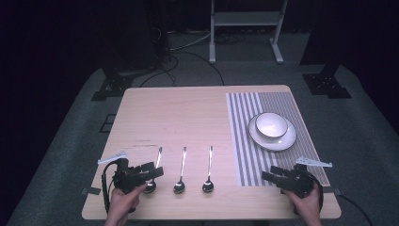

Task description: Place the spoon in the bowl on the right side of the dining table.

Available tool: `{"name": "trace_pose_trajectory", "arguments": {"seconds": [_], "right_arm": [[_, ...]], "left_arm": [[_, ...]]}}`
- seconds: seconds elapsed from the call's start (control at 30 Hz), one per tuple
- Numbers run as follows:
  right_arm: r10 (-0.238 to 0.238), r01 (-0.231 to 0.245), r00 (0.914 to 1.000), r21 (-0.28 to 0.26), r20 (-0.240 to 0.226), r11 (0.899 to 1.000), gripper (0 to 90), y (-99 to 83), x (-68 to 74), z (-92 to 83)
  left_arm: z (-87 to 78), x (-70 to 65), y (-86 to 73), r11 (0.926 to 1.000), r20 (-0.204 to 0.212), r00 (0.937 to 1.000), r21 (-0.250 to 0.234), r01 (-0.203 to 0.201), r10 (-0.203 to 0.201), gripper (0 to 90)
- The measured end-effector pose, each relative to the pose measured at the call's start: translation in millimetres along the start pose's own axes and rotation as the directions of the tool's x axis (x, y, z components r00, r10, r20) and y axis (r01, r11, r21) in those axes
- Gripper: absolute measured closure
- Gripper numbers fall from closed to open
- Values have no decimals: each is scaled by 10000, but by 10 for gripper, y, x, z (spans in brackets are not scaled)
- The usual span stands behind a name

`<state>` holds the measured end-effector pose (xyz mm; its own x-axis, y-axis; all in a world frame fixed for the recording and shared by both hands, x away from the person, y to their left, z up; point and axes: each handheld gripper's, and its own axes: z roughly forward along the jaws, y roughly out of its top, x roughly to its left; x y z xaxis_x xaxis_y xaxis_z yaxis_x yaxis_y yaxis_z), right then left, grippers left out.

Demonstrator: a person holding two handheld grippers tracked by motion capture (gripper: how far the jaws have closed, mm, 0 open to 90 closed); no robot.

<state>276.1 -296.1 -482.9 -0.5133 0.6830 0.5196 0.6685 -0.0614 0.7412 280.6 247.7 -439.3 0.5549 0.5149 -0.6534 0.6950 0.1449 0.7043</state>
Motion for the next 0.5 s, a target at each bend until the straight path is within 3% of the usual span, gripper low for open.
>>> {"name": "trace_pose_trajectory", "arguments": {"seconds": [0.13,0.33,0.5], "right_arm": [[-313,314,9995,39,-97,9995,299,12,71,23],[-333,336,9992,125,-204,9994,295,-2,92,35],[-305,306,9994,18,-180,9995,294,-1,100,15]], "left_arm": [[56,-17,-3,9999,107,9999,108,-21,19,61],[146,-74,-11,9996,297,9995,270,-70,62,61],[285,-150,-25,9985,698,9975,525,-152,115,61]]}}
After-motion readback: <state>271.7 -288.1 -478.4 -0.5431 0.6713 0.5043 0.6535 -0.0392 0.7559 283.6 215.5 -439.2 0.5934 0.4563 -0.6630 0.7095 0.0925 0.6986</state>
